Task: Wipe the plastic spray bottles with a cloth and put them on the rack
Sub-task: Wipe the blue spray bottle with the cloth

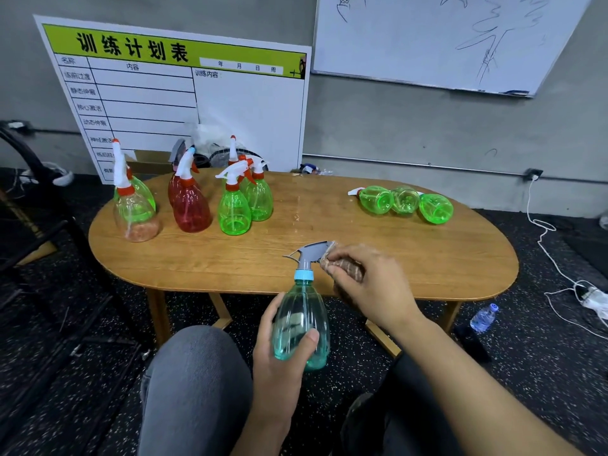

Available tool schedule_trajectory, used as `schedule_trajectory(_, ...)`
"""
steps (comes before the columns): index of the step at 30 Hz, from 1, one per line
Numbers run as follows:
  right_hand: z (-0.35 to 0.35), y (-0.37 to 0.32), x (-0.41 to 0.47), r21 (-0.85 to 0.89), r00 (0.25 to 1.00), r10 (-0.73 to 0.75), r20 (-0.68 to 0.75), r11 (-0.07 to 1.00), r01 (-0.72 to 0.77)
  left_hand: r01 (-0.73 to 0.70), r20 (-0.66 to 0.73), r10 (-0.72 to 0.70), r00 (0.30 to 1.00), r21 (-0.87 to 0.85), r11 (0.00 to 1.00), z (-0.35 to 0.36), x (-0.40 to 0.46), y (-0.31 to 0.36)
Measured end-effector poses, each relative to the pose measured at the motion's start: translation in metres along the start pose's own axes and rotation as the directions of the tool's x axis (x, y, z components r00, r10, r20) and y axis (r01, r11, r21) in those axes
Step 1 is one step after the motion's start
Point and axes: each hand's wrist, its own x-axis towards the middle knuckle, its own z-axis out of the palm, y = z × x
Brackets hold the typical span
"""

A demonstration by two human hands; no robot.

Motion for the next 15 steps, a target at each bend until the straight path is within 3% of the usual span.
schedule_trajectory(3,-0.003,0.008,-0.012,0.016,0.993,-0.020,0.117,1.000,0.018,0.024,-0.020,-0.025,1.000,-0.026,0.999,-0.001,0.003,-0.003)
schedule_trajectory(6,-0.014,0.020,-0.016,0.109,0.980,0.053,0.193,0.991,-0.075,0.048,-0.013,-0.048,0.999,-0.033,0.998,-0.002,0.003,-0.004)
schedule_trajectory(8,-0.023,0.024,-0.012,0.243,0.981,0.134,0.142,0.956,-0.166,0.052,-0.010,-0.052,0.999,-0.038,0.998,-0.001,0.003,-0.003)
schedule_trajectory(10,-0.030,0.024,-0.006,0.340,0.980,0.199,-0.010,0.922,-0.184,0.041,-0.003,-0.041,0.999,-0.034,0.999,0.001,0.003,-0.003)
schedule_trajectory(12,-0.030,0.022,0.002,0.371,0.968,0.222,-0.116,0.914,-0.165,0.026,0.017,-0.026,1.000,-0.012,1.000,0.002,0.002,-0.002)
schedule_trajectory(15,-0.024,0.015,0.012,0.367,0.971,0.203,-0.129,0.919,-0.143,0.007,0.052,-0.008,0.999,0.017,1.000,0.001,0.001,-0.002)
